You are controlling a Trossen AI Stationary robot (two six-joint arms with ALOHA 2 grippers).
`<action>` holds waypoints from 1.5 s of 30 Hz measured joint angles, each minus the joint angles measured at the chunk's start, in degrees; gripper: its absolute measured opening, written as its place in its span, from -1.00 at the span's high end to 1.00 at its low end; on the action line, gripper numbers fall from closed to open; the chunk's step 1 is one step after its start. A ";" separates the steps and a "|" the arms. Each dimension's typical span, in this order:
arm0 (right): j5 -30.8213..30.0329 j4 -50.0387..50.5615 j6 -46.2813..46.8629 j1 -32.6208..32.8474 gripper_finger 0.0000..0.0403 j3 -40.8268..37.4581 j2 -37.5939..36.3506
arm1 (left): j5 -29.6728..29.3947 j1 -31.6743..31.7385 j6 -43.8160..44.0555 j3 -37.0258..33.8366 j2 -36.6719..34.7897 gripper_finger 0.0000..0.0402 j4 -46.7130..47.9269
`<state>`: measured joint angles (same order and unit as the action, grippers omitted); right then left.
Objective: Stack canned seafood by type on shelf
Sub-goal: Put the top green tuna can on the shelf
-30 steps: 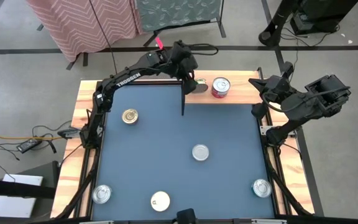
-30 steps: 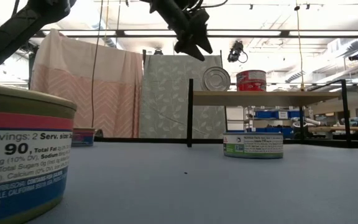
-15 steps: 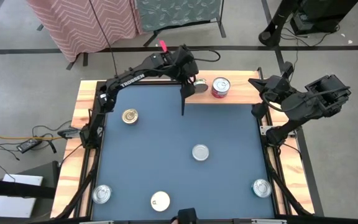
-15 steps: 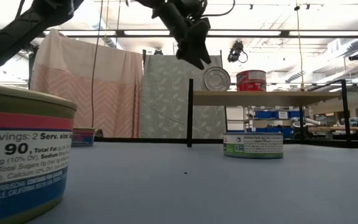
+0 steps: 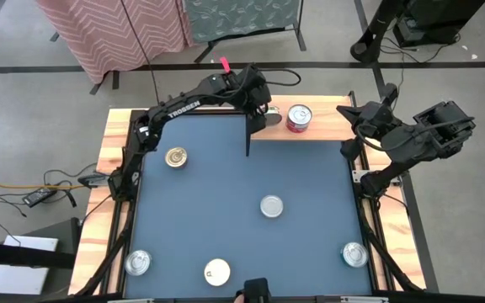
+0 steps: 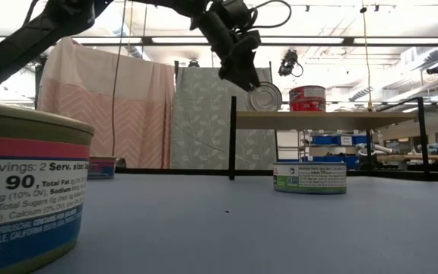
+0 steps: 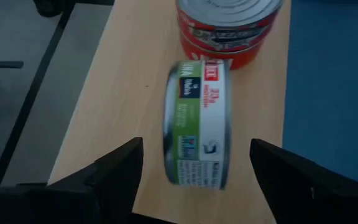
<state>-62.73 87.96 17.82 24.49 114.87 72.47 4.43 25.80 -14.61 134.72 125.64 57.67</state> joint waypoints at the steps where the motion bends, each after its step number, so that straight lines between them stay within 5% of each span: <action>1: -0.20 0.00 -0.02 0.00 0.97 0.00 0.00 | 0.00 0.05 0.00 0.00 0.13 -0.43 0.00; 23: -0.40 -0.15 -1.07 0.01 0.97 -0.02 0.00 | 2.41 0.09 1.40 0.02 1.51 -0.05 -0.66; 32: -0.23 -0.88 -1.07 0.02 0.97 0.00 0.00 | 2.32 0.32 1.56 0.00 1.68 0.27 -1.69; 45: -0.18 -0.89 -1.07 0.28 0.97 -0.01 0.00 | 1.55 0.89 13.51 0.14 1.58 0.27 -5.15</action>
<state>-62.92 87.08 16.75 24.77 114.86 72.47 5.98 26.68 -1.10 134.85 127.23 52.52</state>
